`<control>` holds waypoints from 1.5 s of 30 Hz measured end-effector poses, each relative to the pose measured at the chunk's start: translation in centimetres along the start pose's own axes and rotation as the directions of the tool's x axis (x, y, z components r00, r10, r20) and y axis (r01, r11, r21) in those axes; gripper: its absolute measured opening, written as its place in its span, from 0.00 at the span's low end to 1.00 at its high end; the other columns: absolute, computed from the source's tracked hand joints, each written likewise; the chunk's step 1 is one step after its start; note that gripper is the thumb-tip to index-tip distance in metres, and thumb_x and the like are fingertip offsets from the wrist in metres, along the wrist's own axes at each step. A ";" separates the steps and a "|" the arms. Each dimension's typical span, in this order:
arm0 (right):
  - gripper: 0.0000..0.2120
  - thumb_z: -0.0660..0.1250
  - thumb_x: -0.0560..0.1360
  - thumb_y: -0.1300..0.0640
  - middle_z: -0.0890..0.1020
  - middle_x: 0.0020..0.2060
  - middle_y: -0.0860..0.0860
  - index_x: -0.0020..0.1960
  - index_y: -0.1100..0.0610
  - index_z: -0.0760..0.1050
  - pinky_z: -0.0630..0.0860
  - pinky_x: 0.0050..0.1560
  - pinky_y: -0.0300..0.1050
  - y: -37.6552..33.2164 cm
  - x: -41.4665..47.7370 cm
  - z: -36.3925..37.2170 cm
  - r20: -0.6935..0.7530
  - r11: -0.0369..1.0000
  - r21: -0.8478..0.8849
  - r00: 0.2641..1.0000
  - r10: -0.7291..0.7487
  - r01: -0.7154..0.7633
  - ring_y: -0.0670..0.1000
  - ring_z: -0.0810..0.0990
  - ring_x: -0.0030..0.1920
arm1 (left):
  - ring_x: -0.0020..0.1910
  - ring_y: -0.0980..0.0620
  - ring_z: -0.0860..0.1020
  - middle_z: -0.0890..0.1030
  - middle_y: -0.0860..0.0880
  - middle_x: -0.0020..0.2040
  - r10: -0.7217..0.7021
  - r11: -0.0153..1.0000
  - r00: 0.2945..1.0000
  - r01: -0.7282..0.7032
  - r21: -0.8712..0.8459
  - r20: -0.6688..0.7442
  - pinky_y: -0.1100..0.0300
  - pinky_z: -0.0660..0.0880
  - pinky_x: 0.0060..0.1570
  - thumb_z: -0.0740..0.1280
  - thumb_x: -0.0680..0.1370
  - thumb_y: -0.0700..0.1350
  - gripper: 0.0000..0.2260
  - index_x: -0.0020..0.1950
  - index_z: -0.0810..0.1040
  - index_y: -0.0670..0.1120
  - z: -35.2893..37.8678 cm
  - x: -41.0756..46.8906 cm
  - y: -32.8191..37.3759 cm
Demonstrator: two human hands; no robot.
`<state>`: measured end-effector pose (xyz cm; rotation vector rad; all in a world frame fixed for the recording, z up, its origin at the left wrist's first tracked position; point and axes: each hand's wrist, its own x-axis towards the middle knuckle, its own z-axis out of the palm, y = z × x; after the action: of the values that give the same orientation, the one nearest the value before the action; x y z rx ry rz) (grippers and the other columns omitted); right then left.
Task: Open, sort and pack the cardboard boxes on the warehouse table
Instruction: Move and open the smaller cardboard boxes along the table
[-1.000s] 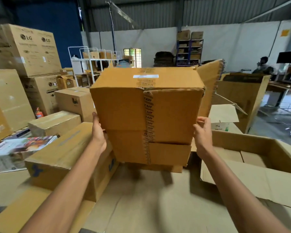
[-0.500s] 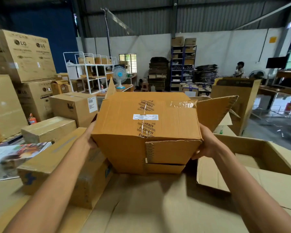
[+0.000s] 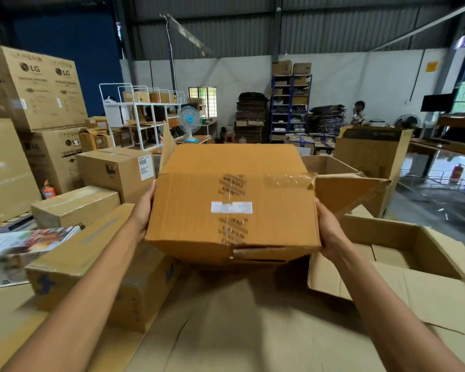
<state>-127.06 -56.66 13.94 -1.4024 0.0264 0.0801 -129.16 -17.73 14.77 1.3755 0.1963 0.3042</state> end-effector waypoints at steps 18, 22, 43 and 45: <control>0.16 0.58 0.82 0.52 0.81 0.55 0.54 0.66 0.56 0.75 0.72 0.52 0.52 2.2 1.0 0.0 -0.347 0.923 -0.385 0.925 -0.156 0.012 0.56 0.77 0.54 | 0.56 0.38 0.78 0.80 0.41 0.59 0.305 0.681 0.920 -0.030 0.732 -0.246 0.48 0.76 0.53 0.72 0.76 0.43 0.16 0.62 0.77 0.43 3.7 -0.4 -0.7; 0.17 0.57 0.82 0.60 0.80 0.56 0.54 0.69 0.56 0.72 0.77 0.51 0.51 4.9 -0.1 -0.3 -0.304 0.808 -0.588 0.915 -0.266 0.040 0.55 0.78 0.53 | 0.56 0.39 0.79 0.81 0.41 0.58 0.383 0.509 0.909 -0.061 0.858 -0.163 0.50 0.75 0.49 0.72 0.76 0.39 0.18 0.65 0.76 0.43 3.6 -2.7 -3.7; 0.26 0.66 0.76 0.68 0.83 0.59 0.55 0.73 0.54 0.72 0.78 0.58 0.49 15.2 -6.0 -0.7 -0.270 0.768 -0.623 0.879 -0.393 0.152 0.52 0.81 0.53 | 0.51 0.47 0.82 0.84 0.44 0.57 0.365 0.658 0.925 -0.177 0.732 -0.105 0.52 0.80 0.47 0.68 0.80 0.43 0.14 0.66 0.79 0.45 1.0 -9.8 -19.4; 0.25 0.68 0.76 0.68 0.83 0.59 0.54 0.71 0.55 0.73 0.80 0.58 0.50 13.5 -5.8 -0.4 -0.278 0.755 -0.594 0.810 -0.517 0.277 0.52 0.82 0.55 | 0.44 0.43 0.82 0.84 0.41 0.49 0.297 0.848 0.906 -0.105 0.519 -0.302 0.54 0.79 0.41 0.68 0.79 0.53 0.14 0.57 0.80 0.44 1.2 -9.7 -18.2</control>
<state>-133.80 -55.04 1.01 -1.9320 0.0649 -0.6469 -136.21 -24.96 -3.26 1.8461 0.4704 0.7402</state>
